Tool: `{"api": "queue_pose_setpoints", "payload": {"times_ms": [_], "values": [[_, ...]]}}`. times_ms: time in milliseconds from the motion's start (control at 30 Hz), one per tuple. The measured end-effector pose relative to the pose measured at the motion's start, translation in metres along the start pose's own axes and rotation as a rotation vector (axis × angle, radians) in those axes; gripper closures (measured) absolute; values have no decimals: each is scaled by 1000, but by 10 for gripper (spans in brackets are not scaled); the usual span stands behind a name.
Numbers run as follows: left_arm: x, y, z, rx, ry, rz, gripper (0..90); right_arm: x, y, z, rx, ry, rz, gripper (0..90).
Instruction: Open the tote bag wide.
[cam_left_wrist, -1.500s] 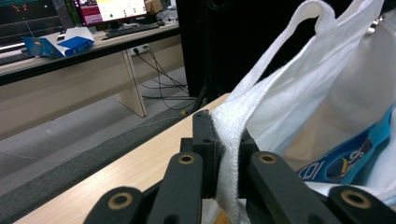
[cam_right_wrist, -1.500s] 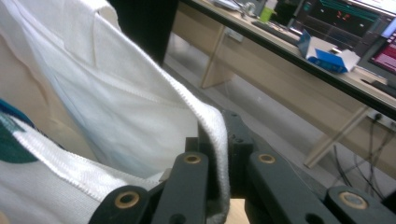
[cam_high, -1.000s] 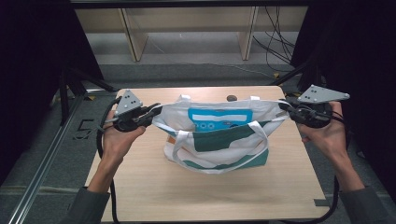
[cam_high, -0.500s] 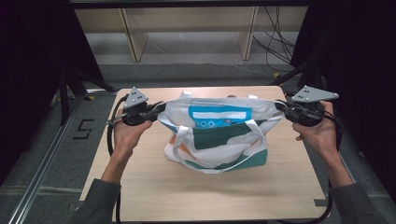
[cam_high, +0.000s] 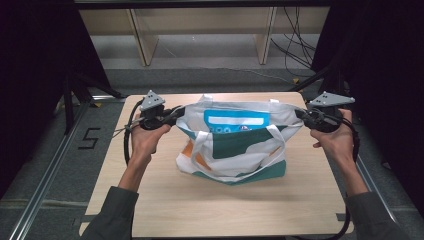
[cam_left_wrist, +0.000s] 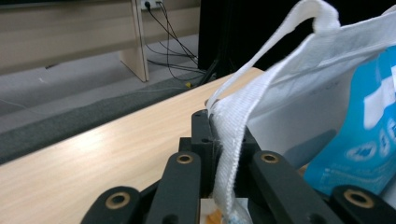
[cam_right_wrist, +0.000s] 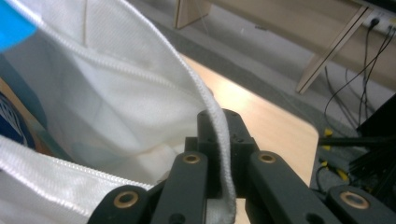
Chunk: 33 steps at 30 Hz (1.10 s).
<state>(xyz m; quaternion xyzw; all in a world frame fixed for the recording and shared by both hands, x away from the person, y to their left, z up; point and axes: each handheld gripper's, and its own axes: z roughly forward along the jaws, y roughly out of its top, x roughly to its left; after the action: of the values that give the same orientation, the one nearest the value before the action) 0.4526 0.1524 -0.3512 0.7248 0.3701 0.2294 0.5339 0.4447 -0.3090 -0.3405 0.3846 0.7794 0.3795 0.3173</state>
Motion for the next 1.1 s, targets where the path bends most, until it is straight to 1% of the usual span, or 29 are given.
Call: {"api": "queue_pose_setpoints", "payload": {"times_ms": [33, 67, 133, 167, 200, 233, 267, 300, 333, 367, 400, 433, 500, 533, 567, 600, 633, 667, 700, 733, 833, 867, 900, 933, 967, 1000, 1067, 1100], "values": [[1, -2, 3, 7, -7, -7, 840, 0, 0, 0, 0, 0, 0, 879], [0, -3, 5, 16, -6, -8, 839, -1, -3, 2, 25, 9, -4, 879], [0, -4, 10, 32, 0, 2, 841, -1, -10, 8, 47, 9, -1, 878], [0, -5, 12, 35, 1, -3, 841, -1, -10, 8, 47, 9, -1, 878], [0, -6, 13, 37, 2, -8, 841, -2, -11, 9, 48, 11, -17, 876], [0, -8, 14, 41, 1, 0, 843, -1, -13, 9, 50, 13, -30, 872], [-1, -10, 15, 50, 5, 4, 843, -1, -13, 9, 50, 13, -30, 872], [-2, -12, 16, 59, 10, 14, 844, 1, -13, 8, 48, 11, -18, 872], [-2, -14, 17, 70, 18, 24, 845, 1, -13, 8, 47, 16, -31, 872], [0, -18, 18, 86, 25, 39, 845, 1, -13, 8, 47, 16, -31, 872], [1, -29, 21, 110, 27, 24, 845, 3, -14, 11, 67, 24, -42, 872], [1, -29, 21, 110, 27, 24, 844, 4, -16, 12, 78, 24, -31, 871], [4, -42, 24, 127, 18, -1, 844, 5, -17, 15, 75, 24, -38, 870], [5, -52, 26, 133, 3, -16, 844, 8, -22, 18, 82, 20, -49, 866], [5, -52, 26, 133, 3, -16, 844, 8, -22, 18, 82, 20, -49, 866], [4, -56, 27, 138, -1, -19, 844, 7, -23, 19, 79, 20, -48, 866], [4, -60, 28, 145, -6, -23, 843, 9, -26, 20, 79, 23, -30, 866], [3, -67, 29, 152, -11, -20, 842, 8, -29, 19, 94, 37, -40, 866], [3, -67, 29, 152, -11, -20, 842, 8, -29, 19, 94, 37, -40, 866], [4, -71, 30, 157, -15, -20, 841, 10, -33, 19, 80, 33, -37, 865], [3, -76, 30, 165, -11, -23, 841, 10, -37, 20, 83, 41, -40, 865], [1, -80, 30, 185, -12, -25, 841, 11, -41, 21, 87, 46, -43, 866], [1, -80, 30, 185, -12, -25, 842, 11, -41, 21, 87, 46, -43, 866], [0, -82, 30, 177, -12, -26, 843, 14, -48, 22, 91, 54, -28, 865], [0, -84, 30, 181, -17, -26, 843, 14, -48, 22, 91, 54, -28, 865], [0, -88, 30, 182, -20, -30, 844, 16, -51, 22, 89, 60, -13, 866], [0, -97, 31, 197, -31, -36, 842, 16, -62, 24, 92, 82, -19, 866], [-1, -100, 32, 199, -38, -41, 842, 19, -66, 25, 96, 83, -7, 866]]}}
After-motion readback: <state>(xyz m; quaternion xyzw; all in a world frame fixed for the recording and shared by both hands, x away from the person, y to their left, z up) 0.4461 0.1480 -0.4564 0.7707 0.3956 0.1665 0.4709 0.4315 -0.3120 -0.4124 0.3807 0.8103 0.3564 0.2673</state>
